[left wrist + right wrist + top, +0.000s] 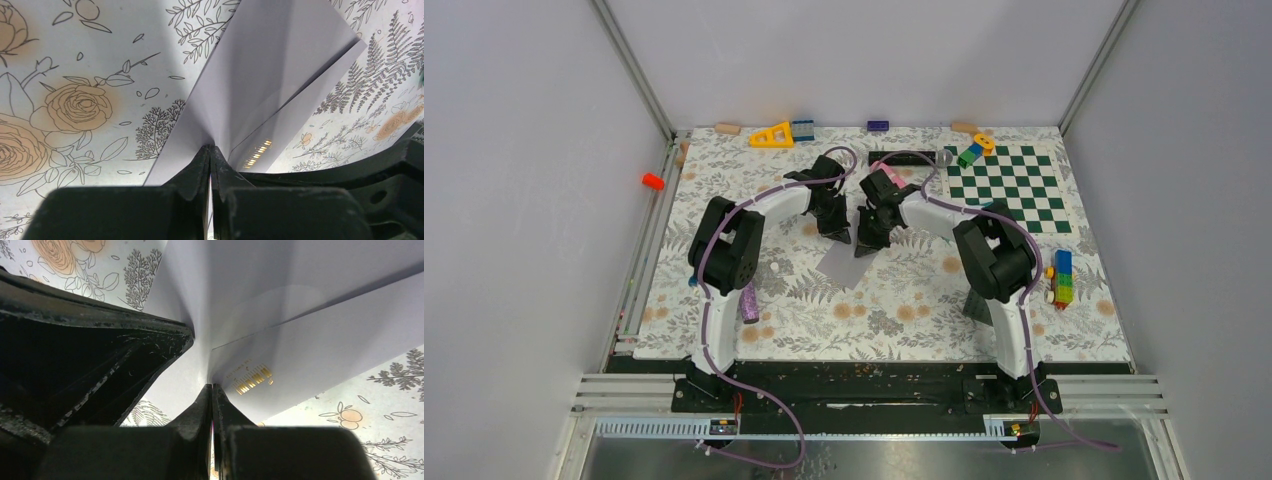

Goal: Place the letter into the envelope and seal it
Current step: Seal the envelope flap at the center of the board.

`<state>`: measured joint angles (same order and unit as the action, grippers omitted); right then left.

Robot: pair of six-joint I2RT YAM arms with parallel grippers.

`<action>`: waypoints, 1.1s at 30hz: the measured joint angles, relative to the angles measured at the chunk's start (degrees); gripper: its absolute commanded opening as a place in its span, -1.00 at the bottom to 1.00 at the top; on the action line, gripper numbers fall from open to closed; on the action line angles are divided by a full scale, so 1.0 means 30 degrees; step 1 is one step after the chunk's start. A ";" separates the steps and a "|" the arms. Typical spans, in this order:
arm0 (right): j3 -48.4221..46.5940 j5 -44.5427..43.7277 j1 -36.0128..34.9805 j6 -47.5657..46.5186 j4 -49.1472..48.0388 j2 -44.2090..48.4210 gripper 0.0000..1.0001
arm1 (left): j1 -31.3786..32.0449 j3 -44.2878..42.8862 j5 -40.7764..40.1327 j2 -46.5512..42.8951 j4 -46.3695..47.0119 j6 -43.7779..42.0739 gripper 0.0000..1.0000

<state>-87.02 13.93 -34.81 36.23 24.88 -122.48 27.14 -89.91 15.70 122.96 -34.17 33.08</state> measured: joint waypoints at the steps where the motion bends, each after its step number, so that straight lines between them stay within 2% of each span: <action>1: 0.0000 0.0000 -0.0051 -0.0015 0.0022 0.0000 -1.00 | 0.0000 0.0000 0.0000 0.0000 0.0000 0.0000 -1.00; 26: 0.0998 0.0291 -0.1107 -0.0561 0.0102 0.0634 -1.00 | 0.0000 0.0000 -0.0058 0.0000 0.0000 0.0000 -1.00; 33: 0.0860 0.0590 -0.0765 -0.0678 0.0415 0.0634 -1.00 | 0.0051 0.0000 -0.0066 0.0000 0.0000 0.0000 -1.00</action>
<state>-84.44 15.70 -37.10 34.20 26.13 -120.57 27.29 -89.91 15.51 122.96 -34.17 33.08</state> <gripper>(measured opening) 0.017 0.005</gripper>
